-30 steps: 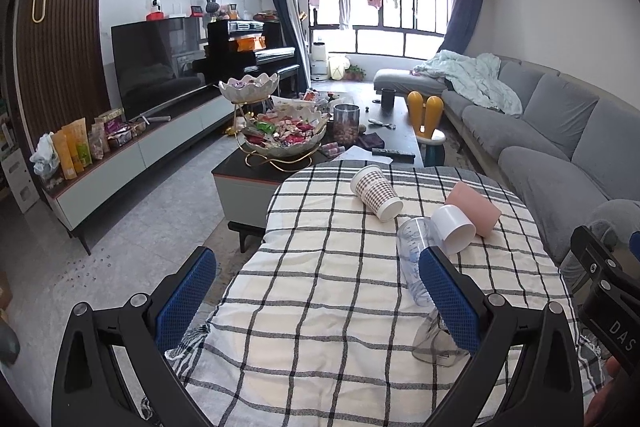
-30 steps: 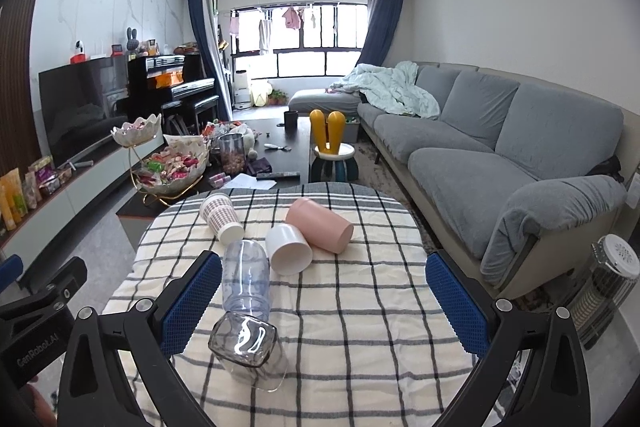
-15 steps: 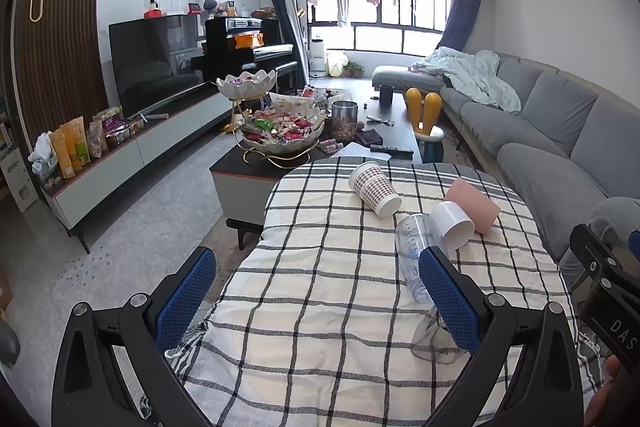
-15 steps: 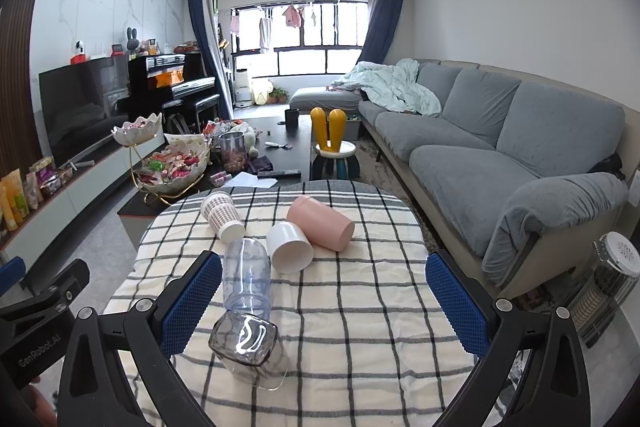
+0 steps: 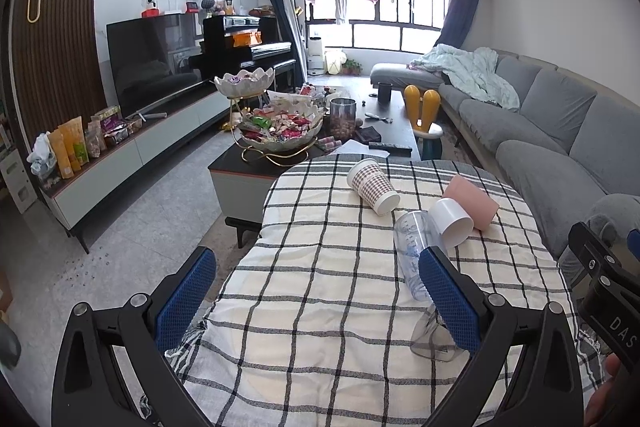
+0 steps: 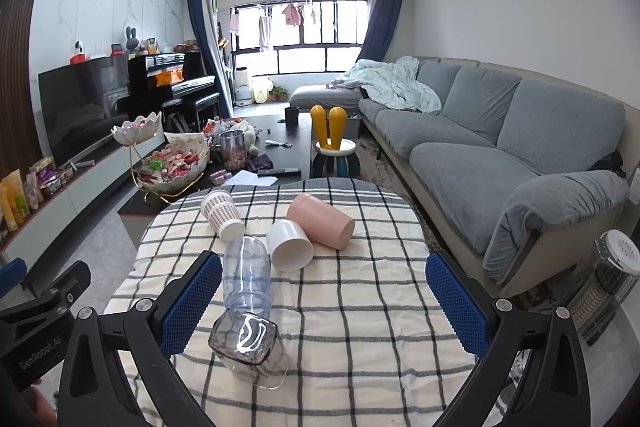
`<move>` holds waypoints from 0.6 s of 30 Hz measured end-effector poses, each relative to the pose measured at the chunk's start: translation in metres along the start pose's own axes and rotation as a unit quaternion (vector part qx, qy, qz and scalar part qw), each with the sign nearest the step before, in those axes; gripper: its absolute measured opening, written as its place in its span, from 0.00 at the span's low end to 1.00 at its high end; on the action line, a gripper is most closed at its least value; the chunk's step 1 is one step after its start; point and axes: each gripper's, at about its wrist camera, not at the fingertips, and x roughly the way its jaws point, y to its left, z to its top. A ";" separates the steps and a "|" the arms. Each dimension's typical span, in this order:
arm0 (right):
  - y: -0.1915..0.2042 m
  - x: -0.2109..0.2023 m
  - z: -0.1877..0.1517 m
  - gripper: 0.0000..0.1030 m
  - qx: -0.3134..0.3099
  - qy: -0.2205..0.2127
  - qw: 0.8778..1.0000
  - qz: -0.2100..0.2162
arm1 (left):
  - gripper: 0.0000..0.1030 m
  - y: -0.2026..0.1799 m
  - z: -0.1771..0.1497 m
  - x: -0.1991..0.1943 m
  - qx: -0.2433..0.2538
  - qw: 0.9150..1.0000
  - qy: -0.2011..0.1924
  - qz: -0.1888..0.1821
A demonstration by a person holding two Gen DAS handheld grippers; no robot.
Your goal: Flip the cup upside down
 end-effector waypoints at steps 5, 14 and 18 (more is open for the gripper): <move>0.002 0.001 -0.003 0.99 0.002 0.009 1.000 0.001 | 1.00 -0.001 -0.002 0.001 0.005 1.000 0.002 -0.001; 0.001 0.001 -0.002 0.99 0.001 0.009 1.000 0.001 | 1.00 -0.001 -0.004 0.003 0.008 1.000 0.012 -0.016; 0.001 0.003 -0.003 0.99 0.002 0.013 1.000 -0.001 | 1.00 -0.001 -0.004 0.008 0.007 0.999 0.026 -0.018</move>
